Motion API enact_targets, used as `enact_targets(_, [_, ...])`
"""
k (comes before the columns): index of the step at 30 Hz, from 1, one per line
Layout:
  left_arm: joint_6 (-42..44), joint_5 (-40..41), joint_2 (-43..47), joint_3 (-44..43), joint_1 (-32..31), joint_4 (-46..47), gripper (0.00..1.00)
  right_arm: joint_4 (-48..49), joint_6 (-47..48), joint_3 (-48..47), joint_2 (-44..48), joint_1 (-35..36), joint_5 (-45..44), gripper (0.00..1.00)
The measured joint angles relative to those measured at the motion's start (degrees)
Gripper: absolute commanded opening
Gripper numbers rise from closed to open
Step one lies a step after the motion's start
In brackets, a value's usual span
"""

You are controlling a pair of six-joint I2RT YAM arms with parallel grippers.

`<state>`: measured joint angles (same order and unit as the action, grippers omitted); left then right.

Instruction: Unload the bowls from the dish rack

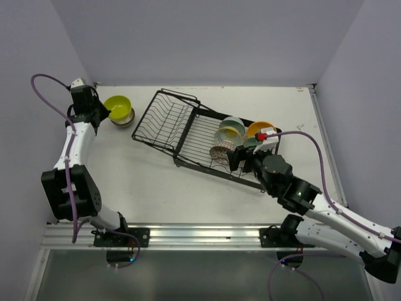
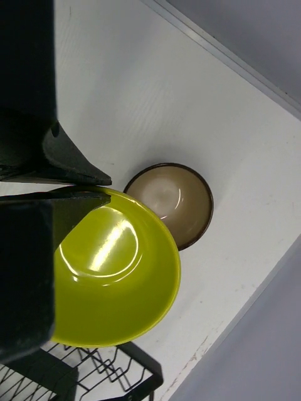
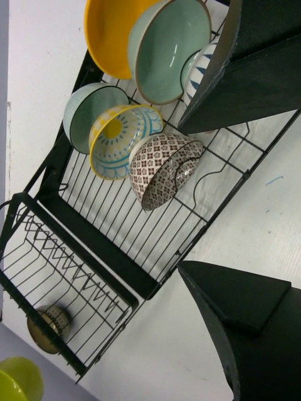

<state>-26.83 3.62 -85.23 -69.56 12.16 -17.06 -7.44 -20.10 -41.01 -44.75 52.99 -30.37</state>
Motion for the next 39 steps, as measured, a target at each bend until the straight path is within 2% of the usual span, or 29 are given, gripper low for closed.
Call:
enact_targets(5, [-1.73,1.42,-8.61,-6.93,1.36,-1.51,0.00,-1.31,2.27,3.65,3.63,0.00,-1.95,0.93])
enact_targets(12, [-3.76,2.62,-18.69,-17.38,1.44,-3.28,0.00,-2.43,3.82,5.09,6.60,-0.02,-4.94,0.96])
enact_targets(19, [-4.22,3.26,-23.67,-19.04,1.44,-4.50,0.00,-2.40,4.66,5.16,5.38,-0.15,-6.21,0.97])
enact_targets(25, [-4.31,3.30,-24.48,-17.94,1.44,-4.35,0.00,-2.34,4.81,5.90,4.17,-0.68,-6.19,0.97])
enact_targets(26, [-4.31,3.37,-24.48,-17.70,1.44,-4.20,0.02,-2.36,4.83,5.95,4.13,-0.74,-6.19,0.97])
enact_targets(27, [-4.31,3.34,-24.57,-17.51,1.44,-4.17,0.12,-2.29,4.83,6.01,4.13,-0.87,-6.16,0.97])
enact_targets(29, [-4.33,3.34,-24.72,-17.16,1.44,-3.98,0.19,-2.23,4.85,6.03,4.13,-0.94,-6.16,0.97])
enact_targets(30, [-4.50,3.32,-24.85,-16.98,1.44,-3.78,0.28,-2.19,4.83,6.10,4.11,-1.05,-6.16,0.97])
enact_targets(33, [-5.01,3.26,-25.22,-16.48,1.42,-3.06,0.45,-2.10,4.85,6.36,4.09,-1.27,-6.16,0.98])
enact_targets(39, [-5.27,3.23,-25.31,-14.71,1.44,-1.88,0.63,-2.05,4.83,6.71,3.82,-1.31,-6.16,0.98])
